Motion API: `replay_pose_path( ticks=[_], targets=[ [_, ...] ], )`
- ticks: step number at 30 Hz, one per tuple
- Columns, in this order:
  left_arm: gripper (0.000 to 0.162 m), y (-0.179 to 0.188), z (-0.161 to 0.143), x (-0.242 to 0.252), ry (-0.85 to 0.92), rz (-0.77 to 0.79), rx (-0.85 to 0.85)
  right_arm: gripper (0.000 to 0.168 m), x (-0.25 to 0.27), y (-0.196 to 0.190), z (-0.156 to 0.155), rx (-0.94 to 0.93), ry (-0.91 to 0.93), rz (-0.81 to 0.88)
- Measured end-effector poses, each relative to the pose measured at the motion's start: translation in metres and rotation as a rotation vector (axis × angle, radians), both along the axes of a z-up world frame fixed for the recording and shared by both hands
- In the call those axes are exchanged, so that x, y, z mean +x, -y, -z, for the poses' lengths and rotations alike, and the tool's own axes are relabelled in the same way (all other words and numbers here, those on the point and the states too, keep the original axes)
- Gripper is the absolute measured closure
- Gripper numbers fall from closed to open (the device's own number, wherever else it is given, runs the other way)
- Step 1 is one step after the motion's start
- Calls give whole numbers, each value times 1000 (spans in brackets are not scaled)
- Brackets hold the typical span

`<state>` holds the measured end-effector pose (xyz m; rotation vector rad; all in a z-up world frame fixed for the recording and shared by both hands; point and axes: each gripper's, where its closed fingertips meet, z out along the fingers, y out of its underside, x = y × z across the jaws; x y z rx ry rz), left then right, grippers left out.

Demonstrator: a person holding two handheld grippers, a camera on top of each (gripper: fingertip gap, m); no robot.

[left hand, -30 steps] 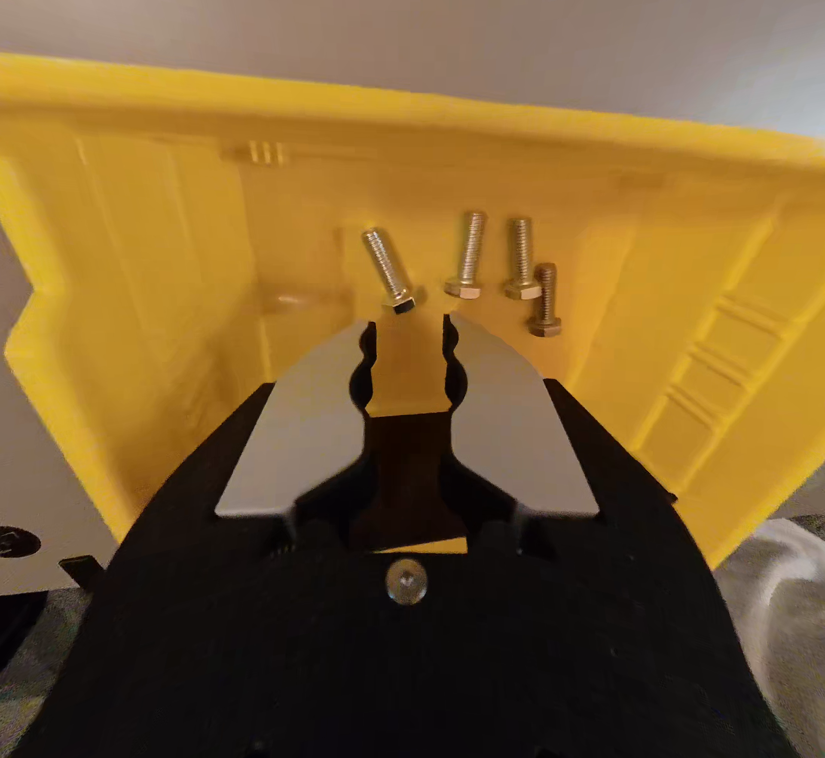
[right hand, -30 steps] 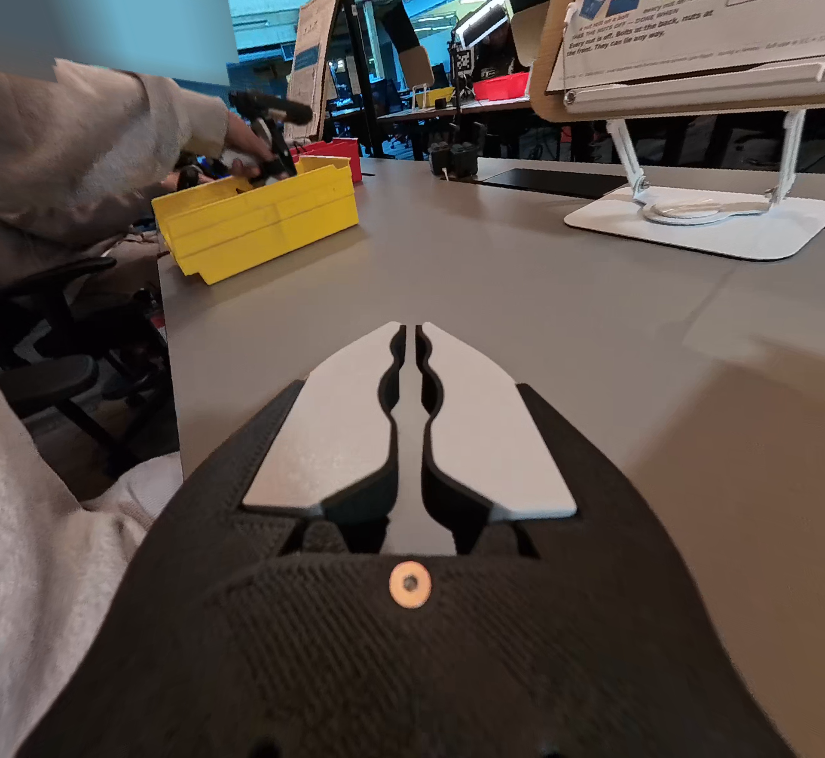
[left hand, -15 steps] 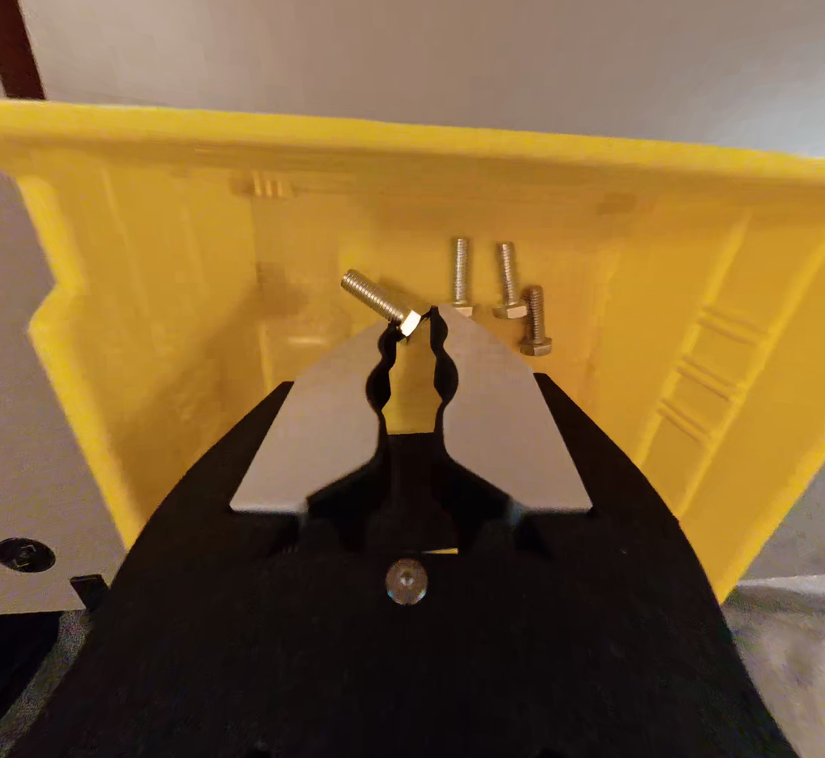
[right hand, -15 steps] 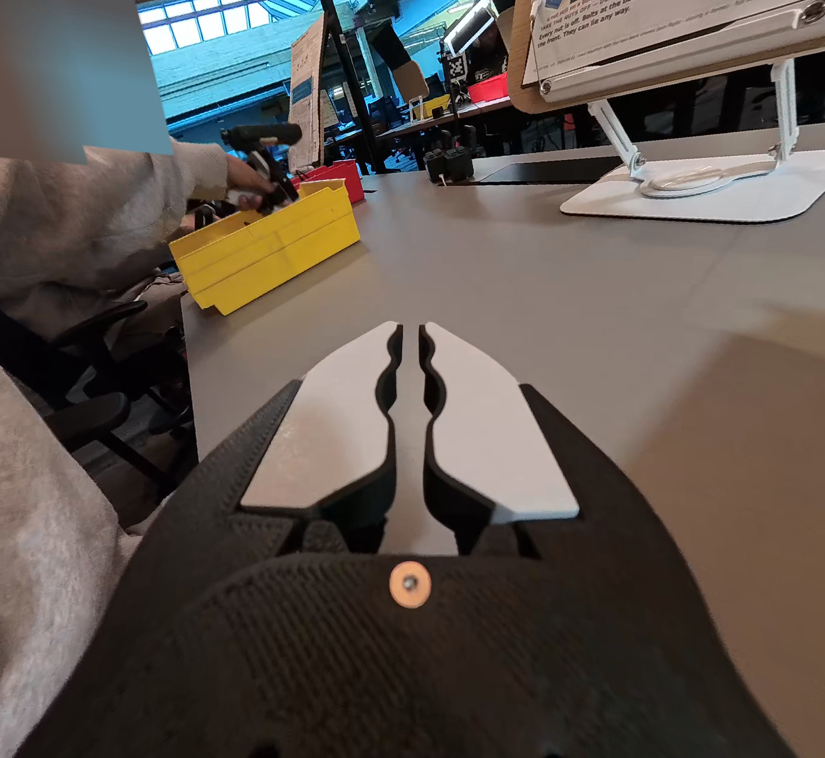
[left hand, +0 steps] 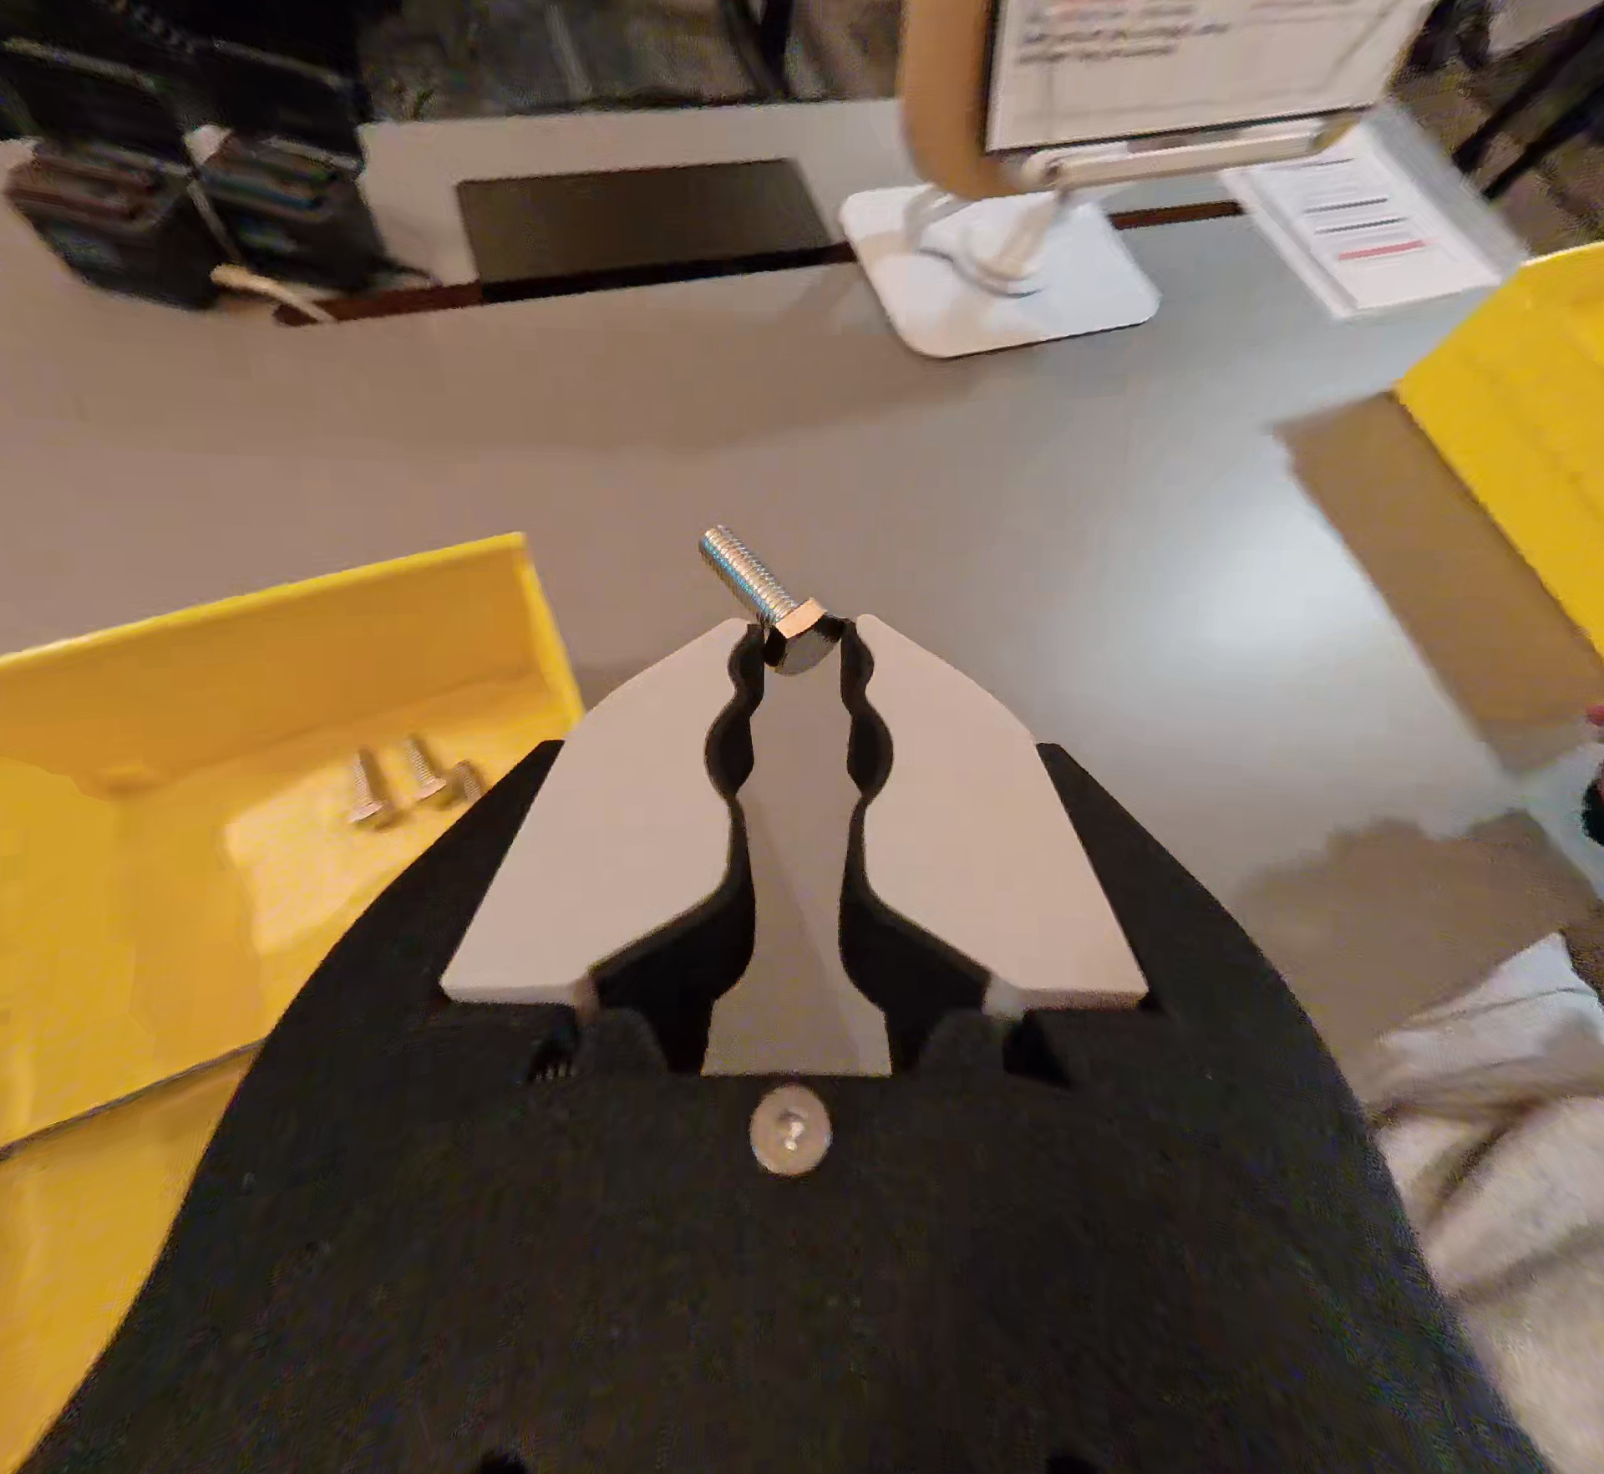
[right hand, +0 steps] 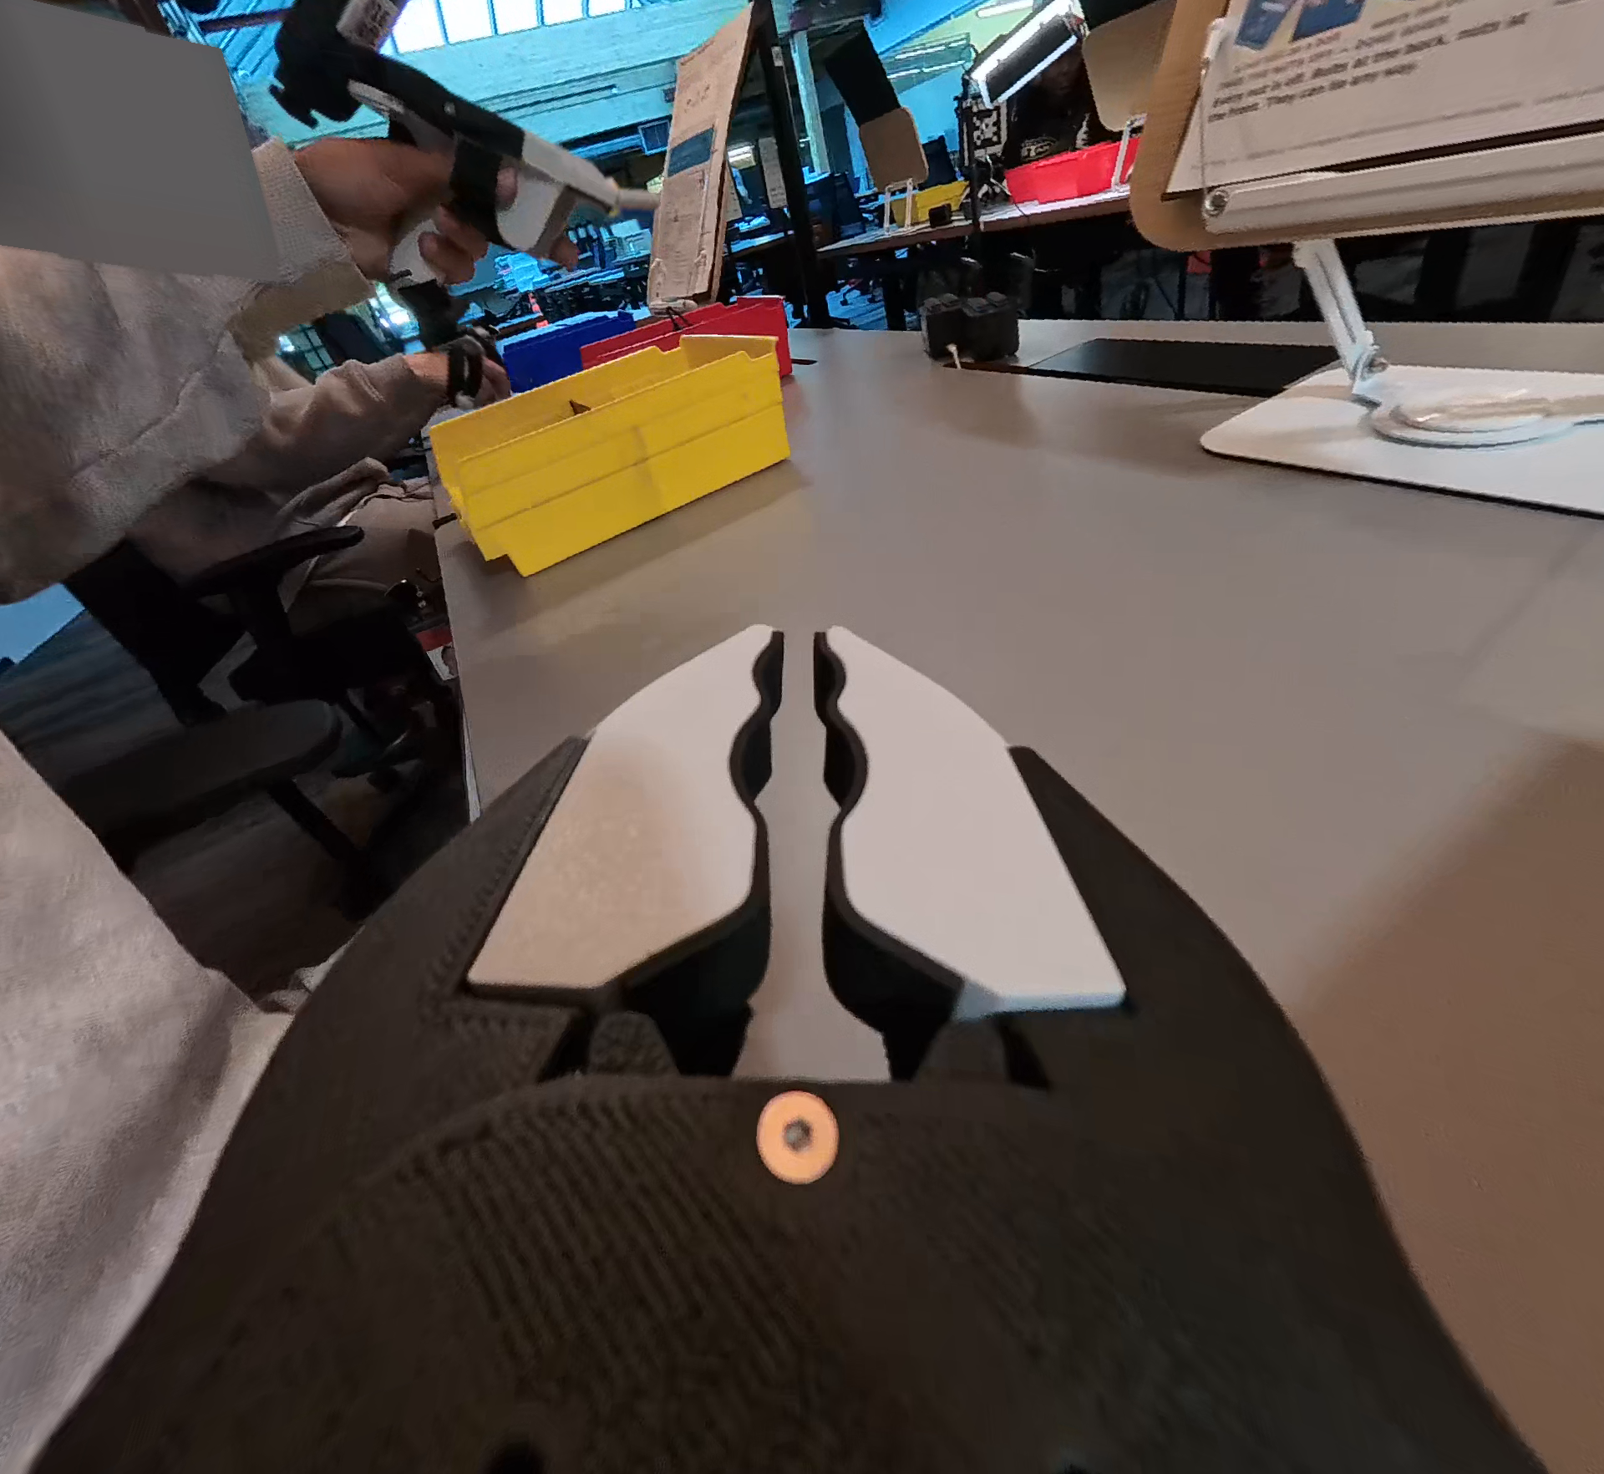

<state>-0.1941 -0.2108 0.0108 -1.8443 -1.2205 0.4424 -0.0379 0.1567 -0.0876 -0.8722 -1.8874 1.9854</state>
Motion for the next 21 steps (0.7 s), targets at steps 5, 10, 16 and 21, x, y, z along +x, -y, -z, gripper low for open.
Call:
replay_pose_path(
  ticks=[5, 10, 16, 21],
  targets=[
    [145, -118, -5, 45, -147, 199, 273, 161, 8, 10, 1, 26, -15, -32],
    [145, -233, 29, 99, -206, 396, 506, 152, 23, 20, 0, -70, 58, -130],
    [145, -318, 74, 172, -247, 563, 768, 137, 27, -21, -41, -453, 94, -110],
    [145, -338, 78, 191, -361, 684, 635, 128, 23, -7, -14, -616, 403, -226]
  ],
)
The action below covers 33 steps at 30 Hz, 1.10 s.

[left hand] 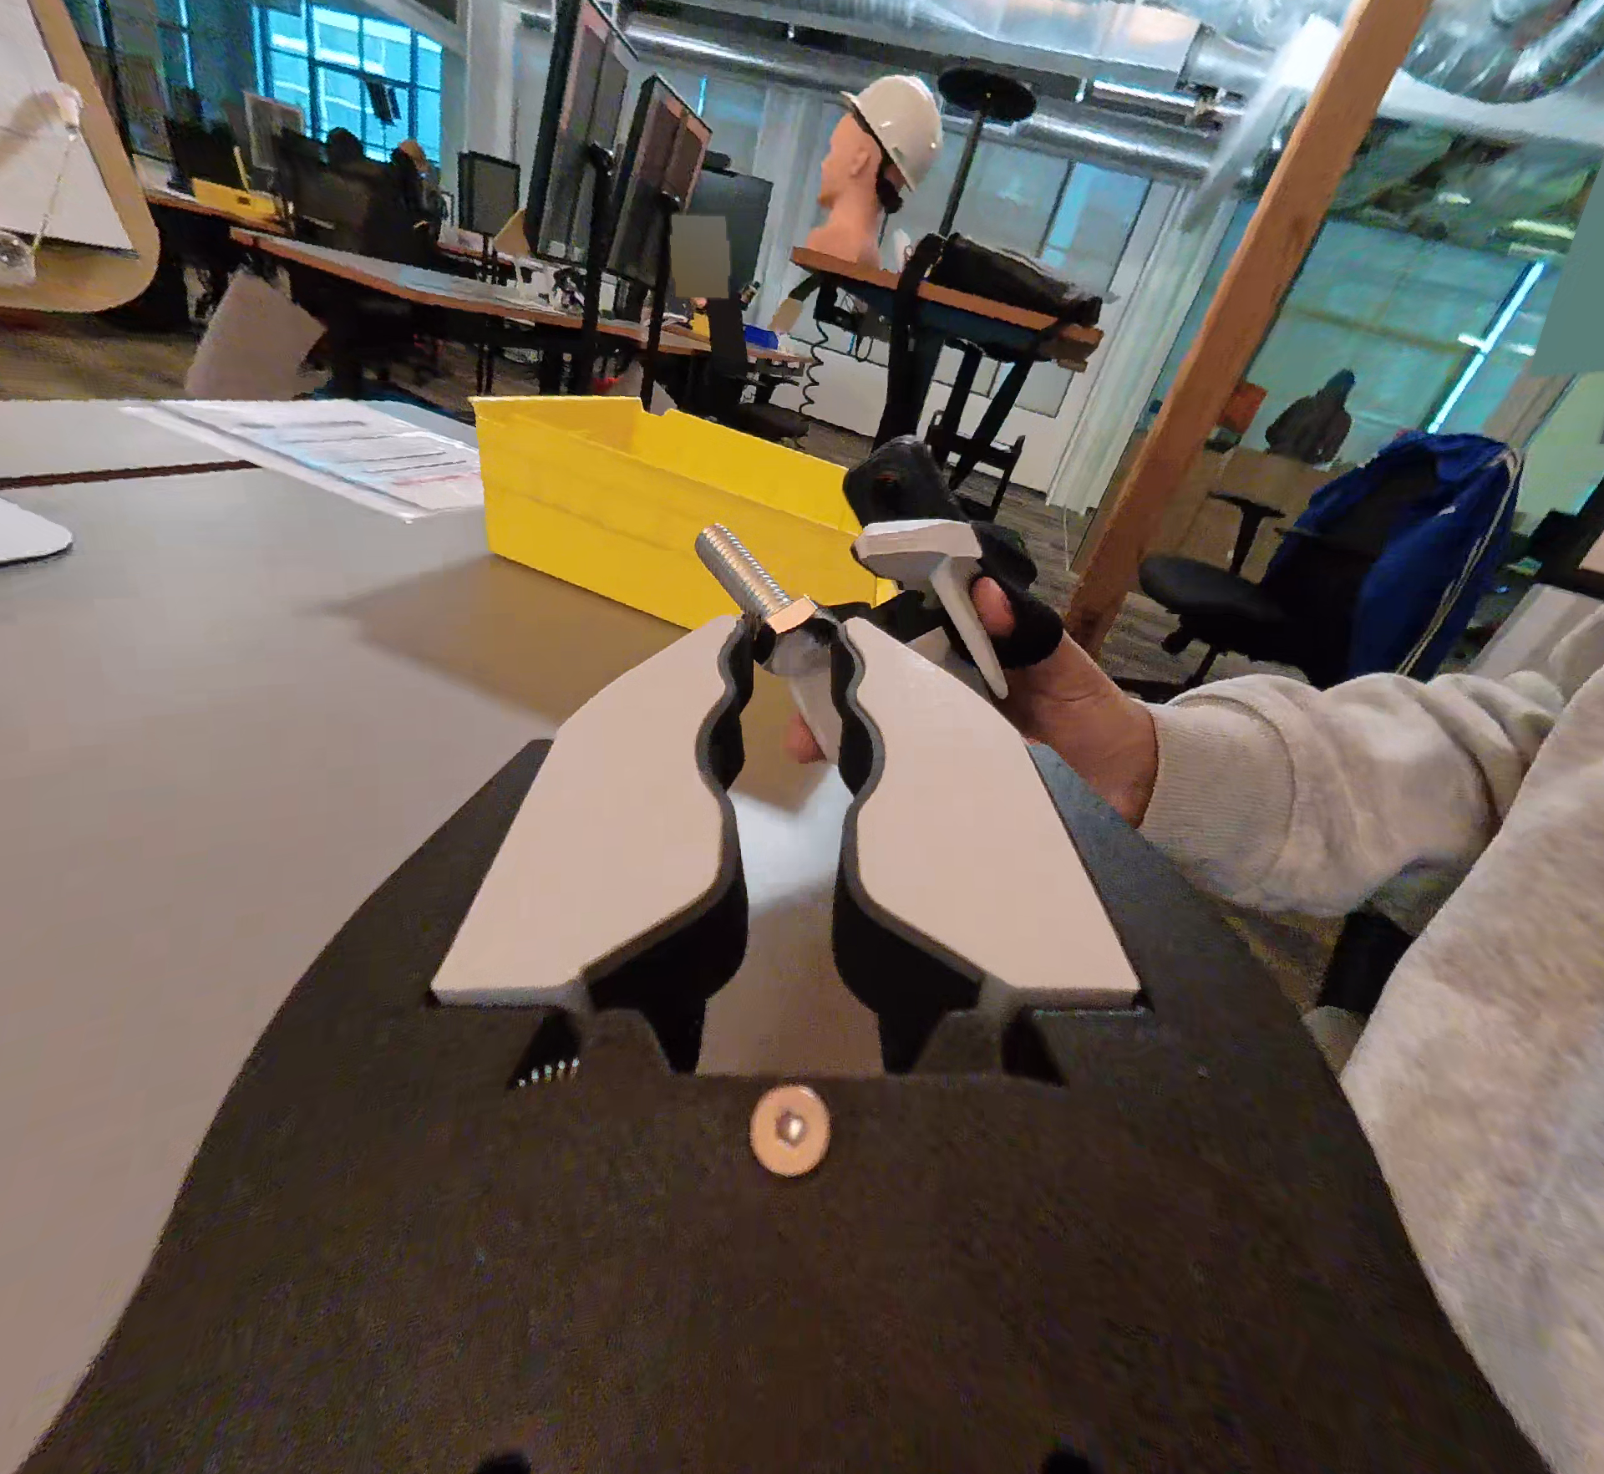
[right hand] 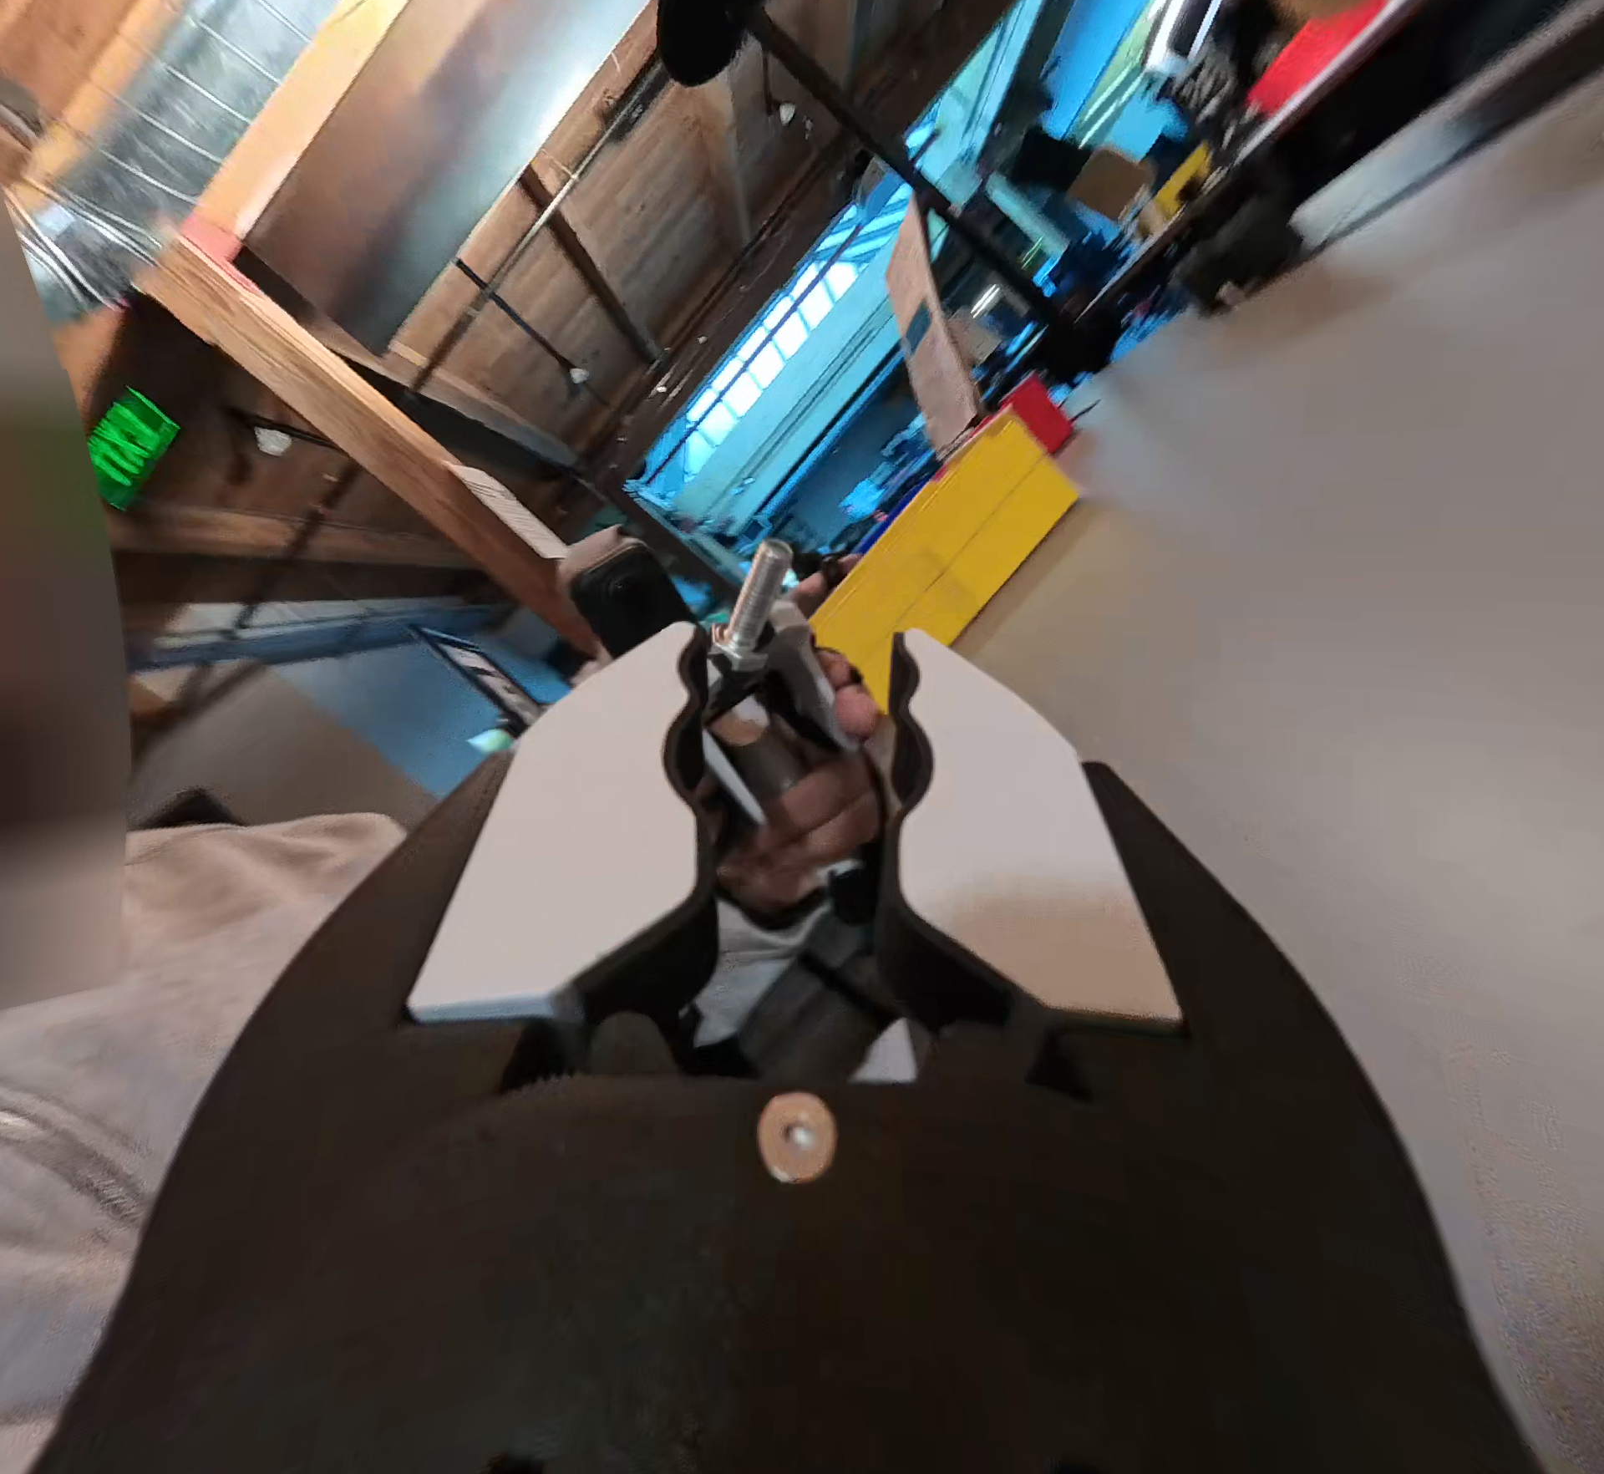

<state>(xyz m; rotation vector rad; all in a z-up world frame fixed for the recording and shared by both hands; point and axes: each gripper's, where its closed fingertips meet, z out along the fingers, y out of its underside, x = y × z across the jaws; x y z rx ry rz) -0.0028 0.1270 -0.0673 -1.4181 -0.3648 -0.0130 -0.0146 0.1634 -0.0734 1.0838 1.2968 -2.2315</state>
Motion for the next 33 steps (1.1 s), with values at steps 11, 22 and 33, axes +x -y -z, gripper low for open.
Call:
replay_pose_path(
  ticks=[11, 22, 33],
  targets=[
    [145, -21, 34, 13, -108, 106, -155, 159, 10, 23, 15, 21, 52, -114],
    [151, -23, 40, 14, -111, 109, -189, 159, 11, 24, 17, 122, -8, -104],
    [145, -17, 38, 8, -55, 98, -157, 159, 7, 15, 15, 143, -29, -56]
  ],
)
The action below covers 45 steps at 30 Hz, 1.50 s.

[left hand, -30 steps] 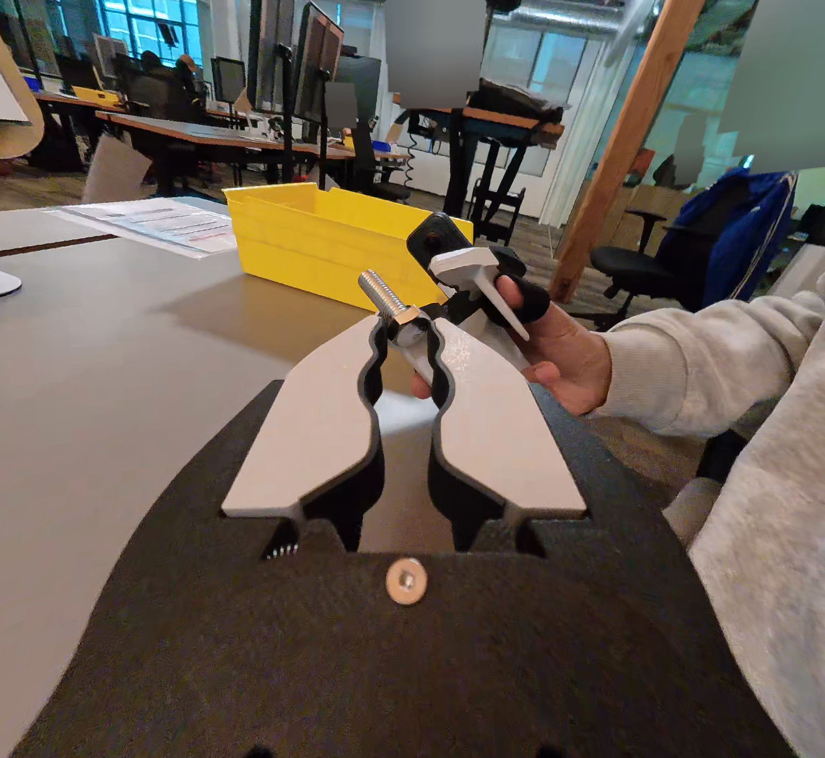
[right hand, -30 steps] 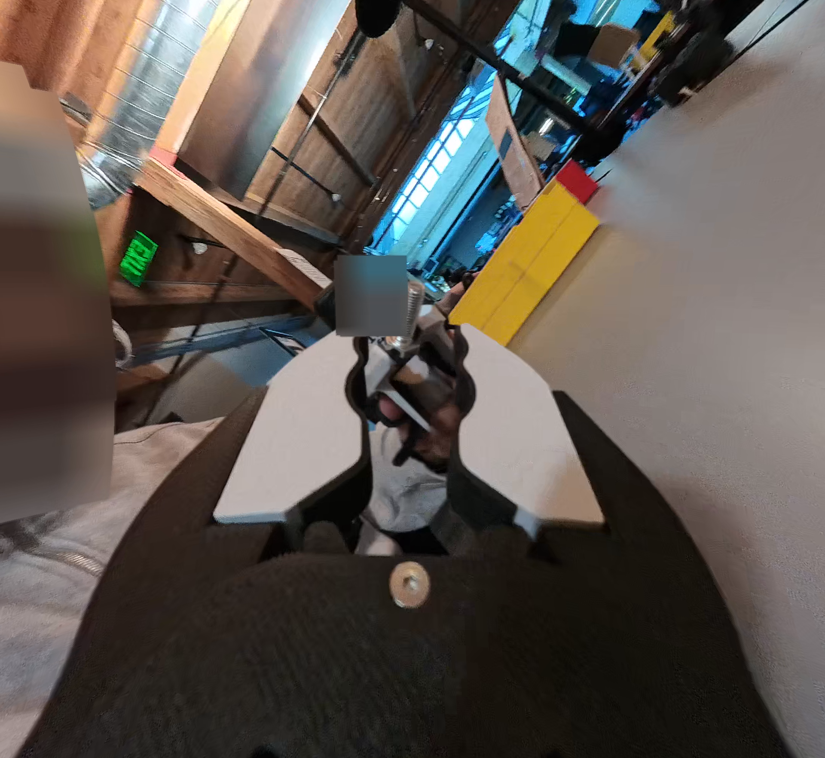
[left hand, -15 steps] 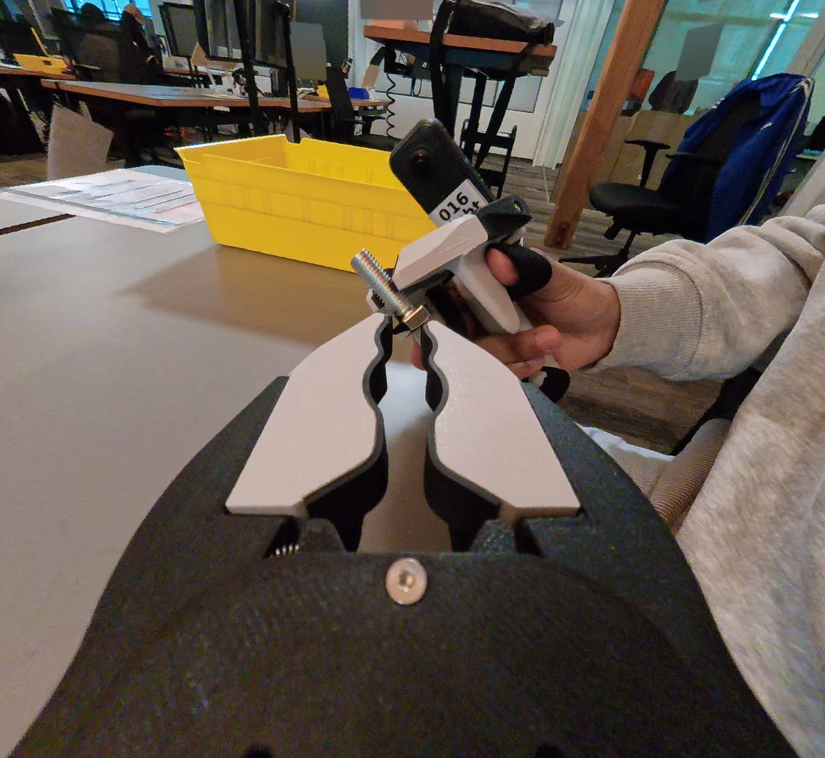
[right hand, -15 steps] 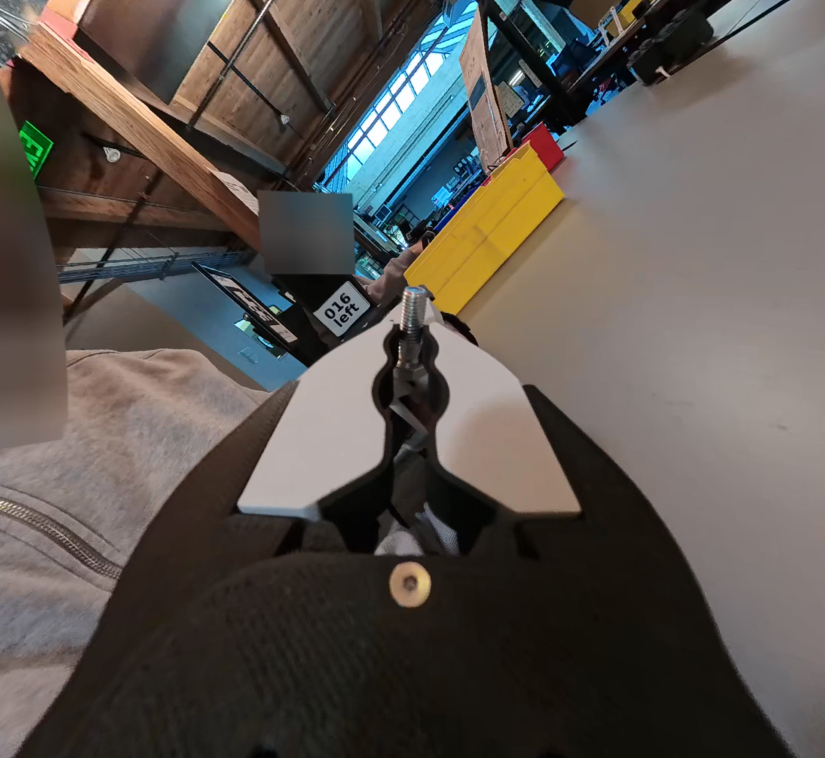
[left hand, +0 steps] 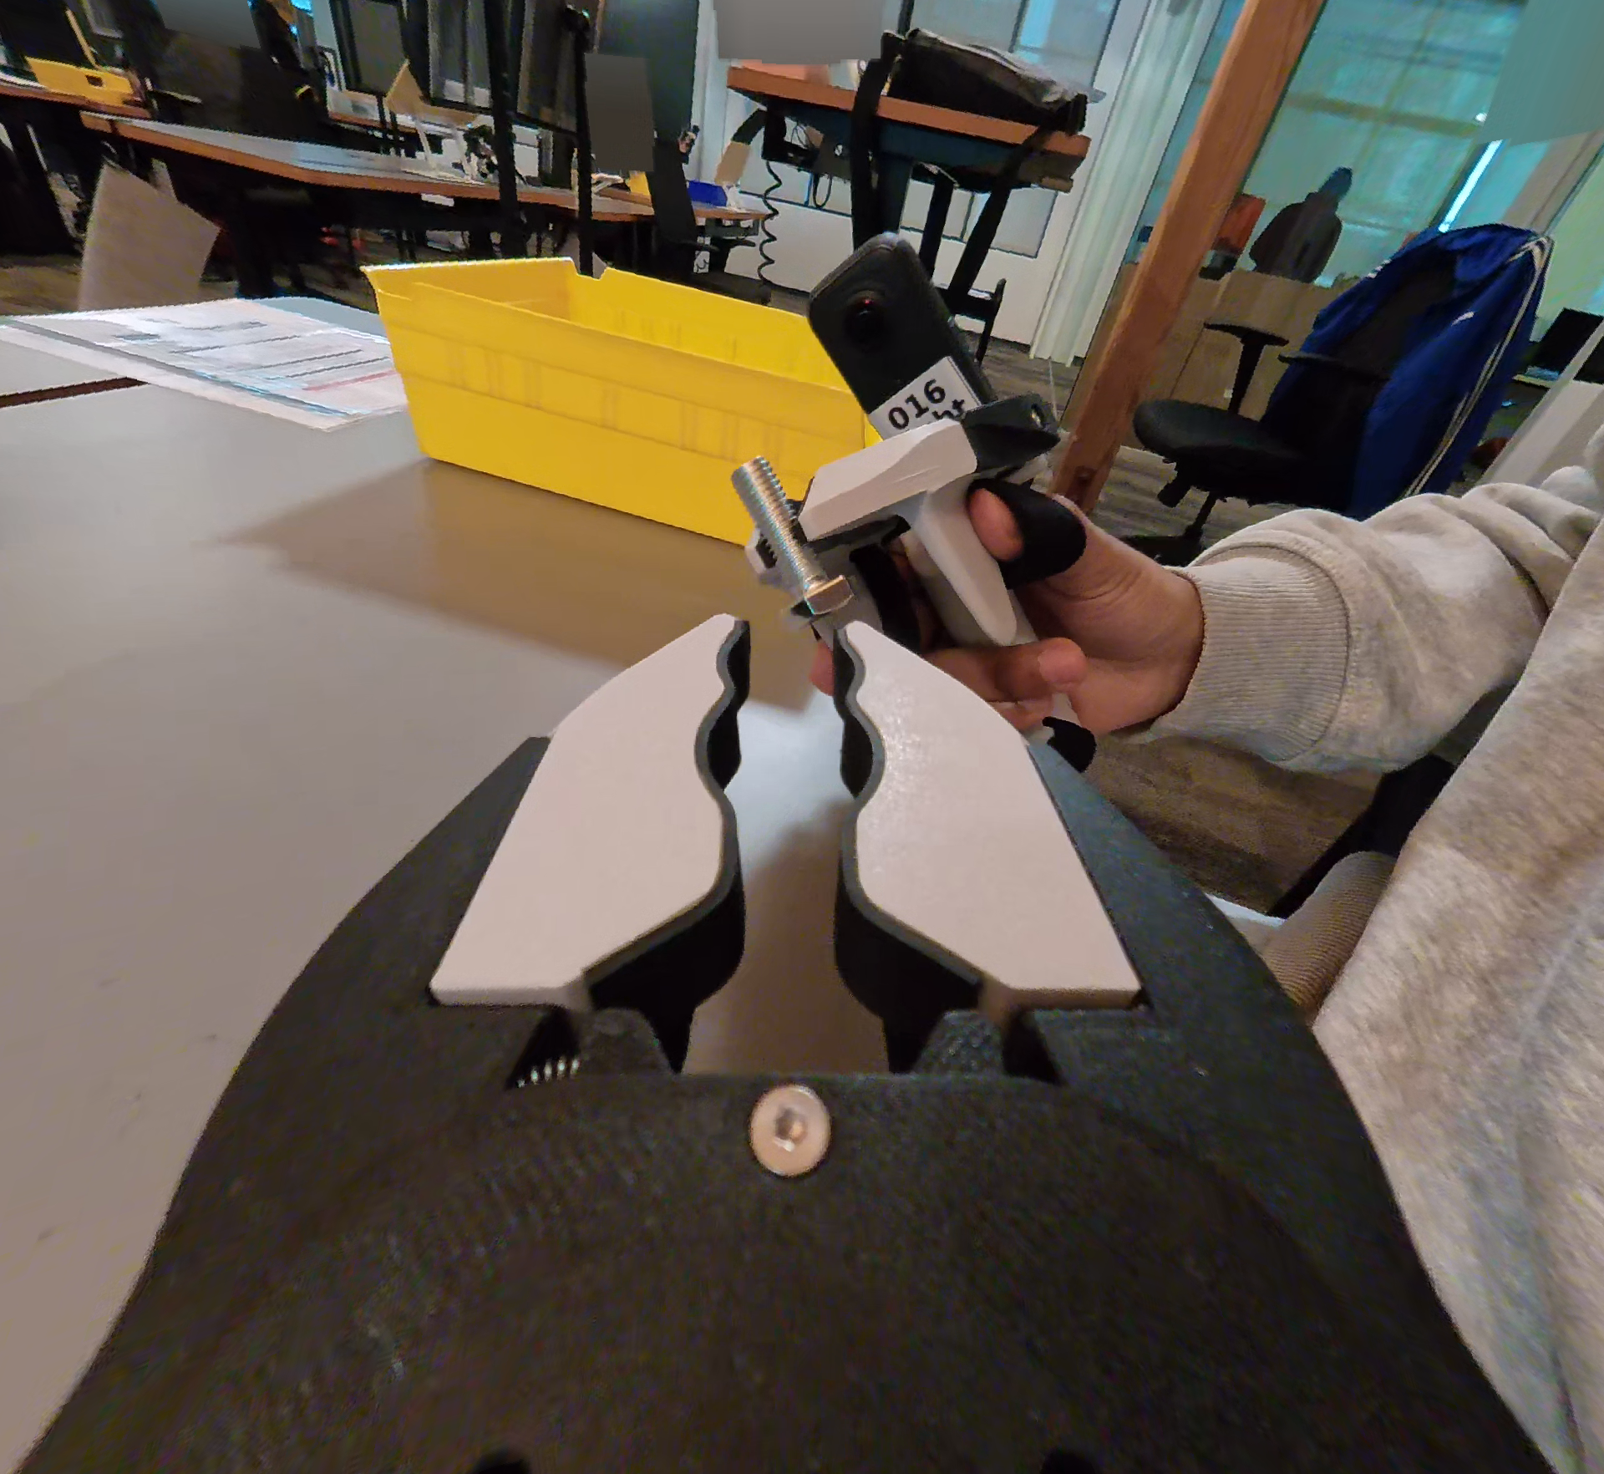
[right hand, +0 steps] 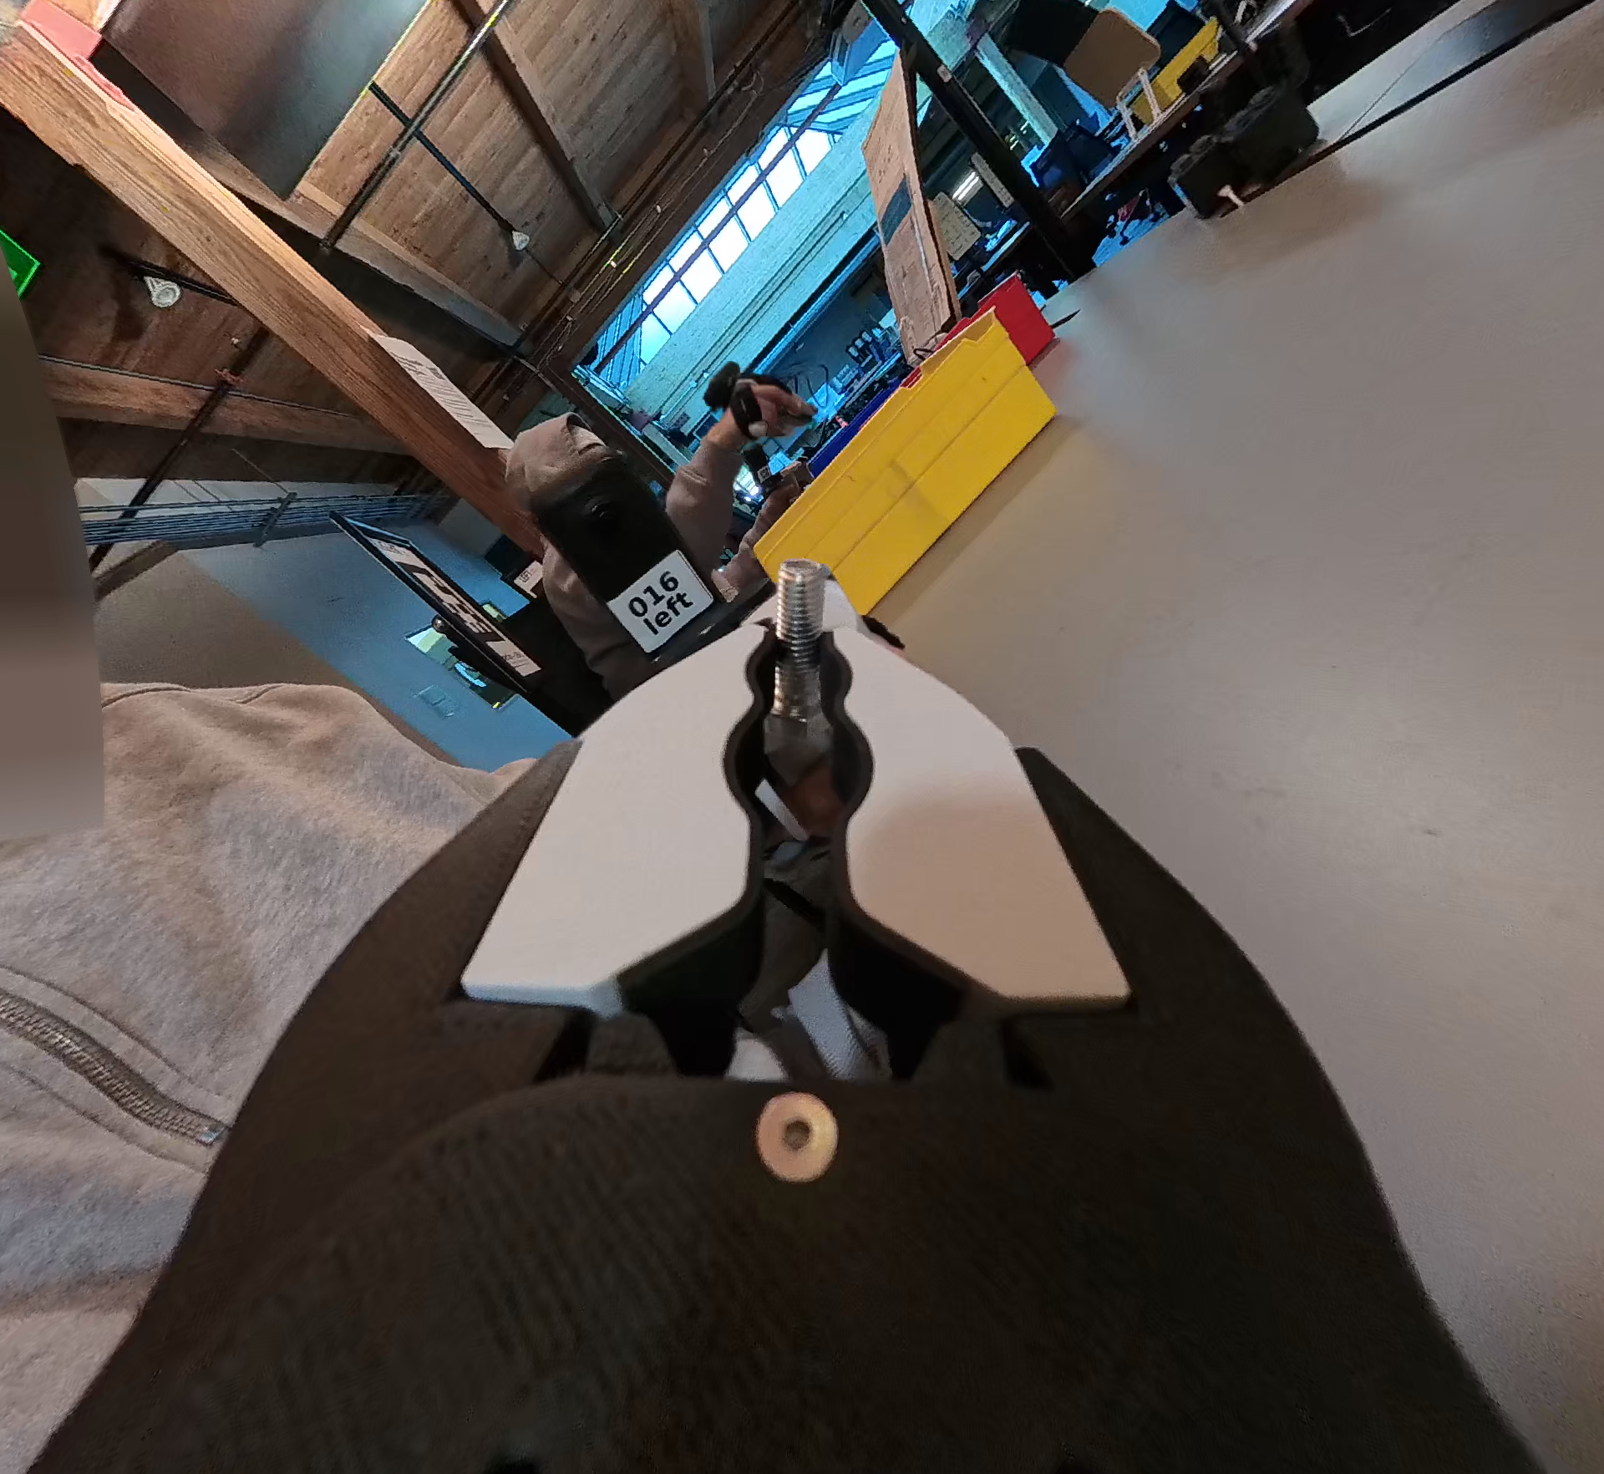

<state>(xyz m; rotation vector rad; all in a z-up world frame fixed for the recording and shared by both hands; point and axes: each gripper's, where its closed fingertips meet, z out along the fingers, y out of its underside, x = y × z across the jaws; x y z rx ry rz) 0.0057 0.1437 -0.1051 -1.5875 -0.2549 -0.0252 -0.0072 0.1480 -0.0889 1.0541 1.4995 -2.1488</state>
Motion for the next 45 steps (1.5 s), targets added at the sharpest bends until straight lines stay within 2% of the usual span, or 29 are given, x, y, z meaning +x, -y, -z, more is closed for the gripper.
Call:
replay_pose_path(
  ticks=[10, 22, 35, 45],
  targets=[
    [140, 1, -1, -2, 21, 3, 14, 159, 4, 4, -1, 105, -104, 23],
    [138, 2, -1, -1, 52, 28, 26, 159, 3, 3, -1, 145, -147, 48],
    [130, -2, 0, 14, 154, 158, 46, 159, 7, 8, -3, 223, -264, 66],
    [127, -1, -3, 27, 159, 255, 72, 159, 17, 17, -6, 236, -342, 18]
  ],
)
